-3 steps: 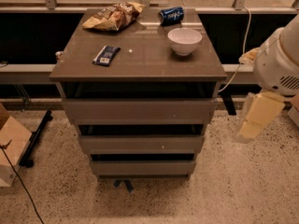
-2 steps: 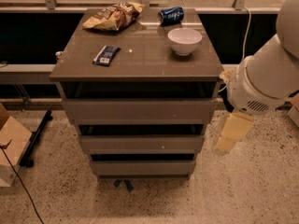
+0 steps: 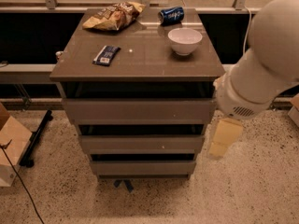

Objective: Open middle drawer

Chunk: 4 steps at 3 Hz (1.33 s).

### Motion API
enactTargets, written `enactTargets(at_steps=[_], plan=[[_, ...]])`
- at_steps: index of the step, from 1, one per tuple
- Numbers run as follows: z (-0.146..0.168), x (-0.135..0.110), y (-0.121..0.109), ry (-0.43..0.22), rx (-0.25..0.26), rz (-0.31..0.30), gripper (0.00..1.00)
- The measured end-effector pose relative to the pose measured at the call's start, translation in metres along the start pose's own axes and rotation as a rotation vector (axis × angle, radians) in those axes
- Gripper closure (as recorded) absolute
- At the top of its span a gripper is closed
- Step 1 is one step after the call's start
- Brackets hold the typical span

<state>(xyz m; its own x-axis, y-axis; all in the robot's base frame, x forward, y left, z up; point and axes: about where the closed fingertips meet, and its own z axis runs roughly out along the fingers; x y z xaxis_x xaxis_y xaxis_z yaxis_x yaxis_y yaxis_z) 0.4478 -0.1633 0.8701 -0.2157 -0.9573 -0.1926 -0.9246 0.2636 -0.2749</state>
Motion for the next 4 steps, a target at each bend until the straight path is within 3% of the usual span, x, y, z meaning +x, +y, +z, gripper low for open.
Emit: enactTargets(at_steps=[1,2,3,4], plan=[[0.052,-0.005,0.014,0.067,-0.059,-0.013,0.0],[0.107,-0.006,0.022,0.074,-0.096,-0.012,0.0],[0.161,-0.008,0.019,0.03,-0.084,0.0,0.0],[0.161,-0.008,0.019,0.03,-0.084,0.0,0.0]])
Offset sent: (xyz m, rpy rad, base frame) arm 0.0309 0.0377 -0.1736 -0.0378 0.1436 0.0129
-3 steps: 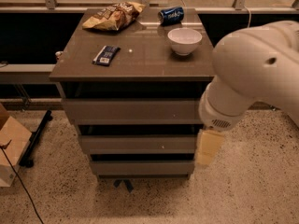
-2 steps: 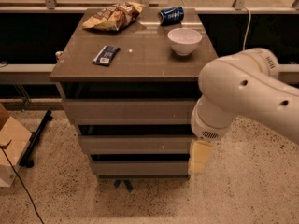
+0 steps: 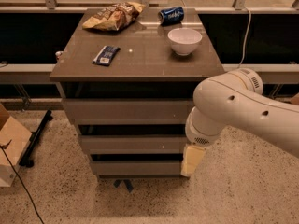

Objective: Open middle drawer

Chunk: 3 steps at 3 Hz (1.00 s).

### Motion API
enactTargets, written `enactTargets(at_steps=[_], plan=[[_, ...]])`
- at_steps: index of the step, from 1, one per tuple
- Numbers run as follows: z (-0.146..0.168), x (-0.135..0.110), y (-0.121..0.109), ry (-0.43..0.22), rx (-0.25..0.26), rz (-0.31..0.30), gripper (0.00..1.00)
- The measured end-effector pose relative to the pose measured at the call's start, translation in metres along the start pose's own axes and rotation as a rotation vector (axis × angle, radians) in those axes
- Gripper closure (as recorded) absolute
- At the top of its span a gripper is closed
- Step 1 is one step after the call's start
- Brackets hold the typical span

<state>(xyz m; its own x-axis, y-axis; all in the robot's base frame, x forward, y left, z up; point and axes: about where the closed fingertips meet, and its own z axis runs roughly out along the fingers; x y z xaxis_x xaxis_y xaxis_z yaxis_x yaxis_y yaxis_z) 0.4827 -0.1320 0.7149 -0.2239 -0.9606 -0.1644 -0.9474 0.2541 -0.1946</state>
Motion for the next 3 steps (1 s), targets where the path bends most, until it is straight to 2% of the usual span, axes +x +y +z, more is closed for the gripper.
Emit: enactTargets(at_steps=[1,2,3], plan=[[0.016,-0.01,-0.003,-0.005,0.019,0.011,0.0],[0.05,-0.017,-0.01,-0.029,0.033,0.029,0.0],[0.102,-0.024,-0.02,-0.105,0.03,0.071,0.0]])
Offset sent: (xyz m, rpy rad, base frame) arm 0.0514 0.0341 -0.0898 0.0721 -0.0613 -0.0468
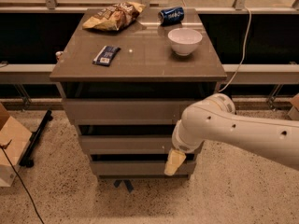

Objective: Open middle drawer

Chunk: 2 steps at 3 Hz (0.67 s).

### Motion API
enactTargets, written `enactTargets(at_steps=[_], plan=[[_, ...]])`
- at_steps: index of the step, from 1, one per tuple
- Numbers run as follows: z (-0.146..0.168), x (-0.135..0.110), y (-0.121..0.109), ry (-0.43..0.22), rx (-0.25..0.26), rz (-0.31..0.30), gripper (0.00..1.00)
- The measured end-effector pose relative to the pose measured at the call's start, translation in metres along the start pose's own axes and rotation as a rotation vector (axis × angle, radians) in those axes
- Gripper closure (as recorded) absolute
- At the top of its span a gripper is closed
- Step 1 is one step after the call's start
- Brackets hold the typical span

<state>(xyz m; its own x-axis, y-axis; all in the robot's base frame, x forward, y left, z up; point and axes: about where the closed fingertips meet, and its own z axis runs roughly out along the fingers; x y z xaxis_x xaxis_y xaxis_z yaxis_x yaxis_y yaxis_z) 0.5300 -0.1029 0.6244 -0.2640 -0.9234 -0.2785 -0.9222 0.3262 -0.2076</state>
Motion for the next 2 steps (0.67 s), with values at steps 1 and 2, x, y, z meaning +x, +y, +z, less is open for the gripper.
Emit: enactTargets(at_steps=[1,2], plan=[[0.035,0.005,-0.003,-0.058,-0.016,0.052,0.0],[0.065,0.017,-0.009,-0.129,-0.042,0.129,0.0]])
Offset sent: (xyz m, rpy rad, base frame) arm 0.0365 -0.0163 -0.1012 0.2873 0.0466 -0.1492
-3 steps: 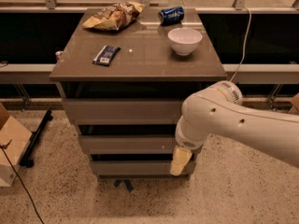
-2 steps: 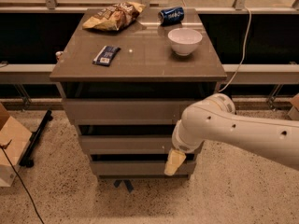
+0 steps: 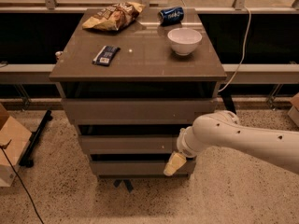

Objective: Open middle drawer

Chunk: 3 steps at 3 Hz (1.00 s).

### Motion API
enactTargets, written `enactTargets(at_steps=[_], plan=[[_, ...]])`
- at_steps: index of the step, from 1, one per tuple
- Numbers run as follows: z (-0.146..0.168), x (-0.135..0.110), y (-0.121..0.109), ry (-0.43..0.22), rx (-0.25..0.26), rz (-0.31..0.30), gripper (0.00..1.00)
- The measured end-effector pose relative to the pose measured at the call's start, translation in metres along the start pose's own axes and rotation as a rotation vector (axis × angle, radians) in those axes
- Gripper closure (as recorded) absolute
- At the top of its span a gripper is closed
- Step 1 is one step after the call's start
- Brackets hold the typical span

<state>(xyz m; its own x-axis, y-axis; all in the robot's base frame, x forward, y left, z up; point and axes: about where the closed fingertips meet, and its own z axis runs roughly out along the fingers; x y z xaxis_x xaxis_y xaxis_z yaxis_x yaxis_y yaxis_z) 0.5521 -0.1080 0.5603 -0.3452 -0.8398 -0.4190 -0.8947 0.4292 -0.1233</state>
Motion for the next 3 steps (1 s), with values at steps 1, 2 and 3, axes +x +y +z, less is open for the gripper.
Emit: enactTargets(at_steps=[1,2,3], plan=[[0.03,0.009,-0.018,-0.045,-0.027,0.038,0.0],[0.048,0.012,-0.027,-0.064,-0.049,0.051,0.0],[0.082,0.008,-0.043,-0.09,-0.095,0.055,0.0]])
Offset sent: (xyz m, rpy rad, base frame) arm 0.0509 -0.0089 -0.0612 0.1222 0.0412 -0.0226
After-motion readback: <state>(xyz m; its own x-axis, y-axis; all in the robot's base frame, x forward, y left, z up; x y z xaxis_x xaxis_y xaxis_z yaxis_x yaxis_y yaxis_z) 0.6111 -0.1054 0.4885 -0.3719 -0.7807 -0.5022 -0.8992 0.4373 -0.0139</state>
